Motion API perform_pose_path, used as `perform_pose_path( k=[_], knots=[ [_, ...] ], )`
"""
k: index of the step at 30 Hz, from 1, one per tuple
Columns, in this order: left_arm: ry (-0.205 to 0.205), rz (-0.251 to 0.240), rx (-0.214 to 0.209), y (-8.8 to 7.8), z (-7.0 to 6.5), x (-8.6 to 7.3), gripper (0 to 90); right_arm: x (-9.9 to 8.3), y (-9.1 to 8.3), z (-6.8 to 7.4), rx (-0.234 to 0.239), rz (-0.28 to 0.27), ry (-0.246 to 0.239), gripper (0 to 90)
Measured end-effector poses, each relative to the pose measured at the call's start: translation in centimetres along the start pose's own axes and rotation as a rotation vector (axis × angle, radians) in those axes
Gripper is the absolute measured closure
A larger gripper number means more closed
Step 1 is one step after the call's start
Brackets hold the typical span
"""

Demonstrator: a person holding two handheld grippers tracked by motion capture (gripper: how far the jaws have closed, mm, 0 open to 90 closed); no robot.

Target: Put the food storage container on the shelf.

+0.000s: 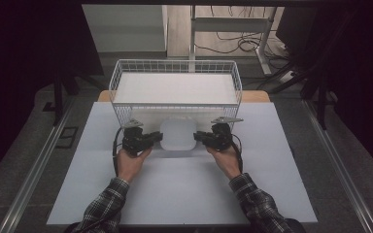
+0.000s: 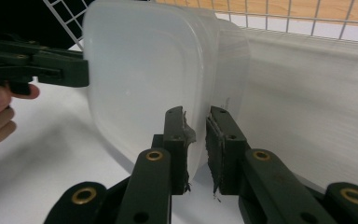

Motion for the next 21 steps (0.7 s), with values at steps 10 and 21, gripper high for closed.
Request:
perform_pose_path(
  k=[10, 21],
  knots=[
    [0.089, -0.045, 0.057, 0.7, 0.3, 0.6, 78.8, 0.7, 0.6, -0.5, -0.054, -0.014, -0.049, 74.0],
    [0.090, -0.095, 0.108, 1.6, 1.6, 2.3, 72.2, 2.3, 1.4, -1.9, -0.130, -0.040, -0.066, 68.5]
  ],
)
Point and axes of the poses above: each handheld gripper's, and its own axes: y roughly forward along the jaws, x roughly out of its top, z roughly to its left, the point moved 10 cm from there along y, roughly forward along the jaws, and after that the axes turned 4 degrees about -y, right-handed, at the moved point
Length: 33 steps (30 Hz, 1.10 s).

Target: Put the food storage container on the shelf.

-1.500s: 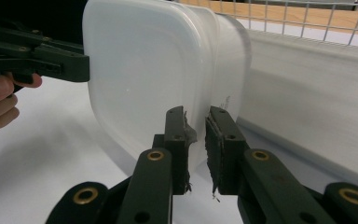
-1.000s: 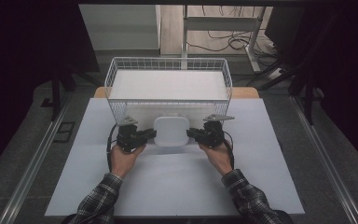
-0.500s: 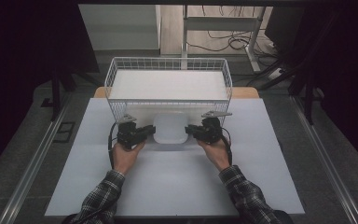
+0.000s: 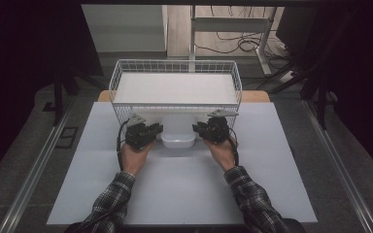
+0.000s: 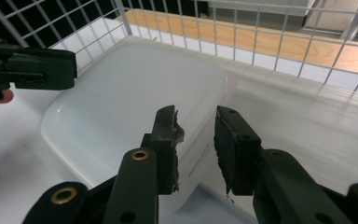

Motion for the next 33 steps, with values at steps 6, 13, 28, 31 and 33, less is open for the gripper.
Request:
perform_pose_path(
  k=[6, 13, 28, 31, 33],
  knots=[
    [0.007, 0.010, 0.033, 0.4, 0.2, 0.5, 67.0, 0.5, 0.9, -0.1, -0.018, 0.009, 0.002, 69.1],
    [0.021, 0.028, -0.038, -1.5, -1.4, 0.3, 38.3, 0.6, -0.7, 0.7, -0.007, -0.002, -0.037, 69.7],
    [0.103, 0.078, -0.098, -6.3, -3.7, -4.3, 11.1, -0.5, -4.0, 4.7, 0.130, 0.016, -0.140, 88.2],
    [0.098, 0.074, -0.102, -6.7, -3.7, -4.8, 10.2, -0.6, -4.2, 5.2, 0.146, 0.019, -0.145, 88.5],
    [0.085, 0.071, -0.108, -7.2, -3.7, -5.3, 10.3, -0.8, -4.2, 5.7, 0.159, 0.028, -0.152, 88.5]
  ],
)
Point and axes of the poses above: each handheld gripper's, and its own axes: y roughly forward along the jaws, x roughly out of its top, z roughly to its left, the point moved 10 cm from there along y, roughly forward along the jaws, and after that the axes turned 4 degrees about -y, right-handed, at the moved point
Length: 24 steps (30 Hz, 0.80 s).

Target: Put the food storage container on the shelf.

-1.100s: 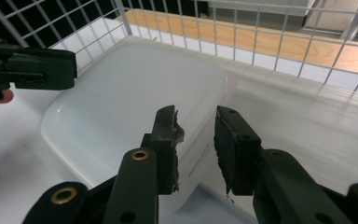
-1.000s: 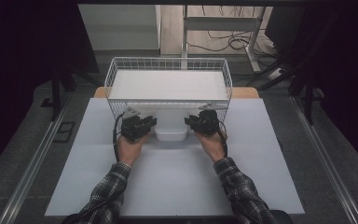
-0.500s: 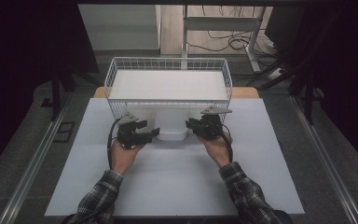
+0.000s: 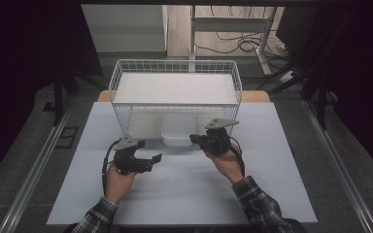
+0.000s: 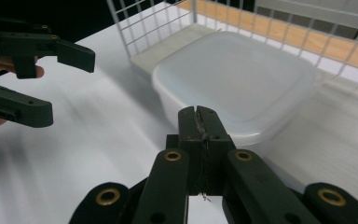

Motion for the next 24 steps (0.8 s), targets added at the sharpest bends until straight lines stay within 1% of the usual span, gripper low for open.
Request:
perform_pose_path(
  k=[1, 2, 3, 4, 5, 6, 7, 8, 9, 10, 11, 12, 13, 14, 18, 19, 22, 24],
  knots=[
    [0.003, 0.014, -0.009, -0.3, -0.1, -0.5, 10.4, -0.2, 0.2, 0.5, 0.010, 0.012, -0.008, 88.5],
    [0.003, 0.014, -0.009, -0.3, -0.1, -0.5, 10.2, -0.4, 0.4, 0.7, 0.016, 0.018, -0.013, 88.5],
    [0.012, 0.027, -0.002, -0.6, -0.3, -1.0, 10.1, -0.5, 0.5, 0.9, 0.022, 0.023, -0.019, 88.5],
    [0.012, 0.027, -0.002, -0.6, -0.3, -1.0, 10.3, -0.5, 0.5, 0.9, 0.022, 0.023, -0.019, 88.5],
    [0.013, 0.049, -0.003, -0.7, -0.5, -1.6, 10.5, -0.8, 0.9, 1.2, 0.032, 0.034, -0.022, 88.4],
    [0.013, 0.049, -0.003, -0.7, -0.5, -1.6, 10.5, -1.0, 1.1, 1.4, 0.037, 0.041, -0.022, 88.4],
    [0.018, 0.076, 0.001, -0.8, -0.7, -2.4, 10.5, -1.2, 1.4, 1.5, 0.039, 0.045, -0.024, 88.3],
    [0.018, 0.076, 0.001, -0.8, -0.7, -2.4, 10.5, -1.4, 1.6, 1.7, 0.043, 0.050, -0.026, 88.3],
    [0.008, 0.097, -0.011, -0.9, -0.9, -2.9, 10.5, -1.5, 1.8, 1.8, 0.049, 0.053, -0.027, 88.2],
    [-0.005, 0.106, -0.025, -0.9, -1.0, -3.2, 10.9, -1.6, 2.0, 2.0, 0.052, 0.056, -0.030, 88.2],
    [-0.022, 0.109, -0.039, -0.9, -1.2, -3.3, 10.9, -1.7, 2.2, 2.1, 0.053, 0.059, -0.032, 88.3],
    [-0.022, 0.109, -0.039, -0.9, -1.2, -3.3, 11.0, -1.8, 2.4, 2.2, 0.058, 0.063, -0.031, 88.3],
    [-0.040, 0.114, -0.051, -1.1, -1.3, -3.5, 10.8, -1.9, 2.6, 2.4, 0.061, 0.066, -0.033, 88.2],
    [-0.045, 0.118, -0.052, -1.1, -1.3, -3.5, 9.3, -2.0, 2.9, 2.5, 0.062, 0.068, -0.039, 88.3],
    [-0.046, 0.118, -0.044, -1.3, -1.3, -3.4, 5.0, -2.2, 3.8, 2.7, 0.064, 0.083, -0.039, 87.9],
    [-0.045, 0.112, -0.040, -1.4, -1.3, -3.3, 5.3, -2.2, 4.0, 2.6, 0.063, 0.081, -0.043, 87.9],
    [-0.048, 0.108, -0.045, -1.4, -1.4, -3.2, 5.3, -2.0, 4.4, 2.4, 0.057, 0.082, -0.043, 87.8],
    [-0.051, 0.122, -0.048, -1.3, -1.4, -3.3, 4.7, -1.9, 5.0, 1.9, 0.050, 0.086, -0.030, 87.4]
  ],
)
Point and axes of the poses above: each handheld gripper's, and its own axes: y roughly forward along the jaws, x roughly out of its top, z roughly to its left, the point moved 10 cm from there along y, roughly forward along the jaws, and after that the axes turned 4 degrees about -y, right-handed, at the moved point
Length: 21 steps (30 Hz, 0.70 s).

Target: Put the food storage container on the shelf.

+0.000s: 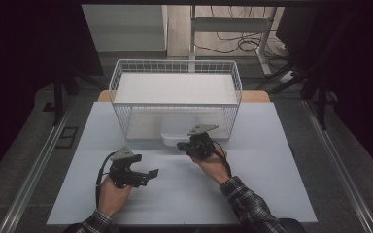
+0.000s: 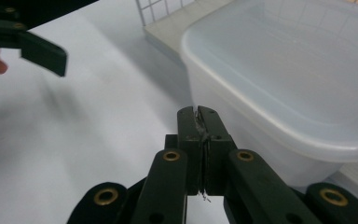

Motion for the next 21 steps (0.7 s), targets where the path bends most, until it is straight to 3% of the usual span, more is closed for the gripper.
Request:
perform_pose_path(
  k=[8, 21],
  knots=[
    [-0.014, 0.031, -0.028, 0.5, -0.3, -0.3, 3.0, -0.4, 0.9, -1.5, -0.028, 0.015, 0.020, 87.4],
    [-0.022, 0.034, -0.016, 0.4, 0.0, -0.4, 2.3, 0.6, 2.3, -2.9, -0.051, 0.016, 0.027, 87.4]
  ],
)
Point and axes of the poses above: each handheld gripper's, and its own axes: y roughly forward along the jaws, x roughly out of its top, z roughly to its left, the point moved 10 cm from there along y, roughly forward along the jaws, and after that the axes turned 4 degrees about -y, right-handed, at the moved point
